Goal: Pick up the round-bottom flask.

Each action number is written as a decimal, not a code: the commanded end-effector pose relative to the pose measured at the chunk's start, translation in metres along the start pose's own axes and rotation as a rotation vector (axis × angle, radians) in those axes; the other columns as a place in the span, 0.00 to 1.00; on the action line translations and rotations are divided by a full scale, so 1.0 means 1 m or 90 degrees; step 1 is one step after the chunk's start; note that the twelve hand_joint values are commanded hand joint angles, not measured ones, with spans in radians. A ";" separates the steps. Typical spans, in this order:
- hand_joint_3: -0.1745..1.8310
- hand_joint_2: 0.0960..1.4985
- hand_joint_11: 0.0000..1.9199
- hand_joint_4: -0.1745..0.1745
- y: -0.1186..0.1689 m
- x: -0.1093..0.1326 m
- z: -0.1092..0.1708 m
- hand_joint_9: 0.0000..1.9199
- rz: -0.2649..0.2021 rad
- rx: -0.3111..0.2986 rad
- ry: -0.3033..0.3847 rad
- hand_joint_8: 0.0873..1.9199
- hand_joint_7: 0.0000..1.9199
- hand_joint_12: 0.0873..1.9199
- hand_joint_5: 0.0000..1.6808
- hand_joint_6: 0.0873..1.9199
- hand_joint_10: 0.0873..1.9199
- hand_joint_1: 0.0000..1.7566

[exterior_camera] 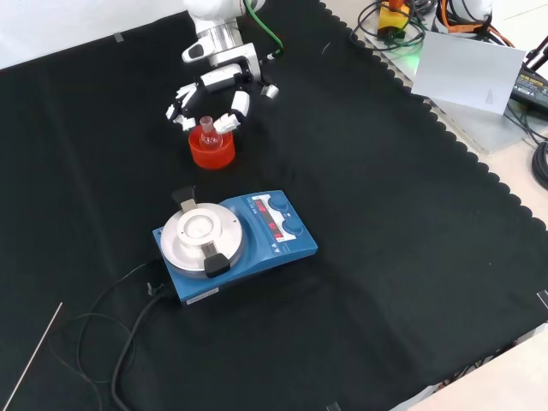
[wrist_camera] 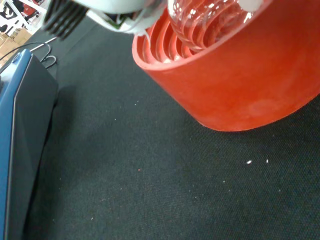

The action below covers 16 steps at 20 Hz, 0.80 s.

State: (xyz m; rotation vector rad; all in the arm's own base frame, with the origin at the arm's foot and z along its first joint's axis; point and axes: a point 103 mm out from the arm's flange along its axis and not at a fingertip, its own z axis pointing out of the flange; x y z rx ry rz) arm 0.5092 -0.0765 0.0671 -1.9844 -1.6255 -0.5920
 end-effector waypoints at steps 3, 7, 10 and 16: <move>0.49 0.37 0.00 0.50 0.000 -0.001 -0.002 0.17 0.004 -0.009 0.006 0.22 0.12 0.56 0.37 0.36 0.26 0.53; 0.40 0.48 0.00 0.71 0.000 0.001 -0.005 0.20 0.007 -0.038 -0.010 0.23 0.15 0.60 0.49 0.45 0.27 0.54; 0.20 0.65 0.00 0.96 0.000 0.003 -0.006 0.23 0.006 -0.051 -0.015 0.25 0.17 0.64 0.56 0.52 0.27 0.57; 0.14 0.69 0.00 1.00 0.001 0.009 -0.009 0.26 0.004 -0.065 -0.021 0.25 0.19 0.68 0.59 0.51 0.26 0.58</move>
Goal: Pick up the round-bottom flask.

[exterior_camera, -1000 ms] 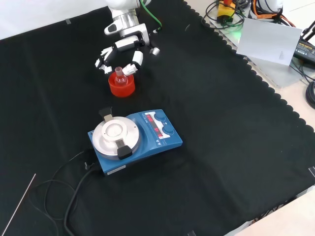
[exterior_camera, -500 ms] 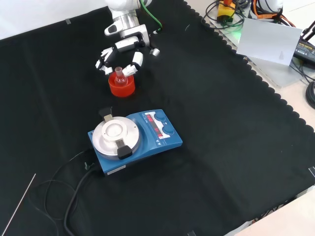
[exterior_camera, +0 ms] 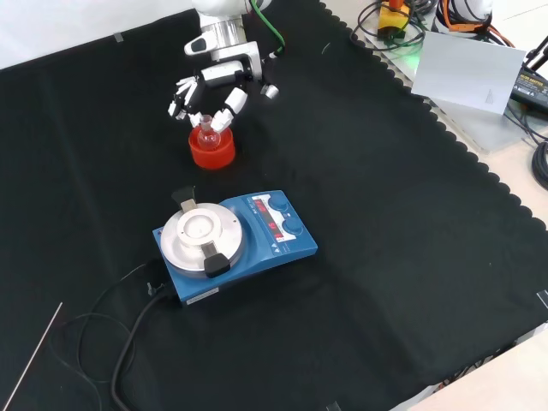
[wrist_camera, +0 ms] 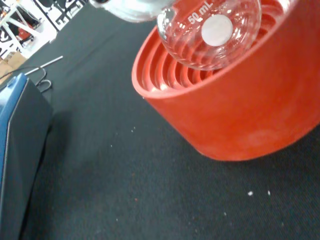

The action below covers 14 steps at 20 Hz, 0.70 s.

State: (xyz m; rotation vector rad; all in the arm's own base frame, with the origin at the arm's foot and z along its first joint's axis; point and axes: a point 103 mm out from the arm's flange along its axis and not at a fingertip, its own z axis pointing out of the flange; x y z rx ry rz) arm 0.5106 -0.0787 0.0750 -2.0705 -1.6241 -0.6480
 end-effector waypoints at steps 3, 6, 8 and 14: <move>0.14 0.68 0.01 1.00 0.001 0.010 -0.004 0.27 -0.005 -0.011 -0.005 0.25 0.20 0.69 0.60 0.49 0.26 0.58; 0.14 0.68 0.01 1.00 0.000 0.013 -0.011 0.28 -0.007 -0.009 -0.005 0.25 0.21 0.68 0.60 0.48 0.26 0.59; 0.15 0.67 0.01 1.00 -0.001 0.017 -0.016 0.28 -0.008 -0.008 -0.007 0.25 0.21 0.68 0.61 0.48 0.26 0.59; 0.32 0.54 0.02 1.00 -0.009 0.033 -0.036 0.29 -0.020 -0.007 -0.024 0.25 0.22 0.68 0.62 0.49 0.25 0.60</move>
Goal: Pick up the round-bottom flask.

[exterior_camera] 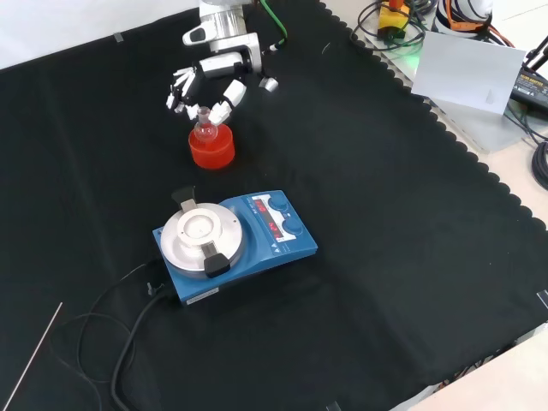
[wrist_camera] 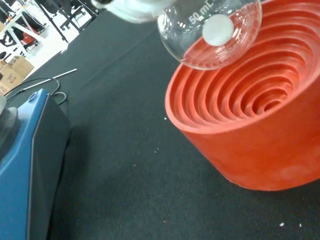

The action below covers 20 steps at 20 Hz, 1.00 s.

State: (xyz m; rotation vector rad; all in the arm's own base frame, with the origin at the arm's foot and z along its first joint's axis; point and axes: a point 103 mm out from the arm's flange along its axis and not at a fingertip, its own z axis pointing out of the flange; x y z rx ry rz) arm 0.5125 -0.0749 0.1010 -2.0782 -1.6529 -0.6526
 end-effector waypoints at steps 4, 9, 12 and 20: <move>0.35 0.52 0.02 0.98 -0.014 0.028 -0.036 0.29 -0.010 -0.002 -0.034 0.25 0.22 0.68 0.63 0.49 0.25 0.60; 0.36 0.51 0.02 0.98 -0.023 0.044 -0.057 0.29 -0.014 -0.006 -0.050 0.25 0.21 0.68 0.63 0.49 0.25 0.60; 0.36 0.50 0.02 0.99 -0.029 0.052 -0.066 0.29 -0.012 -0.005 -0.054 0.25 0.21 0.68 0.64 0.48 0.25 0.61; 0.38 0.49 0.02 0.98 -0.039 0.071 -0.082 0.29 -0.015 0.002 -0.047 0.25 0.21 0.68 0.65 0.48 0.25 0.61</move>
